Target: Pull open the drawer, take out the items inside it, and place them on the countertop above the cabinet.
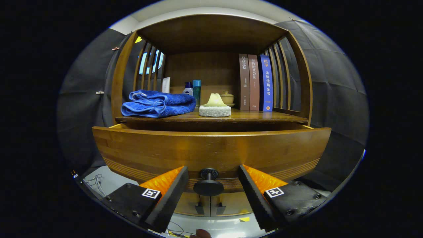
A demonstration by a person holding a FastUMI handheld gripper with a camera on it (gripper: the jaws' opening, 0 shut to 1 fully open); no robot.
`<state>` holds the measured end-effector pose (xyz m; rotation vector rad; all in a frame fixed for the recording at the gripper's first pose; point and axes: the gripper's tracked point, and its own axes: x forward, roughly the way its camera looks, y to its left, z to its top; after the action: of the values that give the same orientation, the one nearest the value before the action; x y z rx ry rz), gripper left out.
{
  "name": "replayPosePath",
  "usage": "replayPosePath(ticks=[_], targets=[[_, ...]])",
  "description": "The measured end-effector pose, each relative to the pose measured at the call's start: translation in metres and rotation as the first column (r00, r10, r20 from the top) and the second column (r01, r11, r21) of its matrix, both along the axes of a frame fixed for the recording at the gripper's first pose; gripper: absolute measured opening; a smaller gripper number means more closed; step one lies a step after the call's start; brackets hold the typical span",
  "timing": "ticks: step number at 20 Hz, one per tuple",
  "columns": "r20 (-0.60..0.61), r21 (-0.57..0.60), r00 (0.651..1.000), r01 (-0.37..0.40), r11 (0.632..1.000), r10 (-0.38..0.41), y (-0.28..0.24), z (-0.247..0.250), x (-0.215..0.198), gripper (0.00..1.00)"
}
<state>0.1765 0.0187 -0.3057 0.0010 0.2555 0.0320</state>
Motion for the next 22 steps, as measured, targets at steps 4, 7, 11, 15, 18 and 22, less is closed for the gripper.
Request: replayPosePath(ticks=[4,7,11,15,18,22], targets=[[-0.024,0.006,1.0,-0.001,1.0,0.001,0.0,-0.007,0.022,0.98],[-0.044,0.01,0.999,-0.007,1.0,0.007,-0.001,-0.013,0.032,0.98],[-0.07,-0.02,0.998,-0.01,1.0,0.008,-0.002,-0.02,0.043,0.98],[-0.106,-0.033,0.994,-0.011,0.999,0.007,-0.002,-0.023,0.054,0.98],[-0.109,-0.047,0.994,-0.005,0.999,-0.001,-0.003,-0.025,0.057,0.98],[-0.093,-0.02,0.996,-0.021,1.0,0.019,0.001,-0.019,0.049,0.99]])
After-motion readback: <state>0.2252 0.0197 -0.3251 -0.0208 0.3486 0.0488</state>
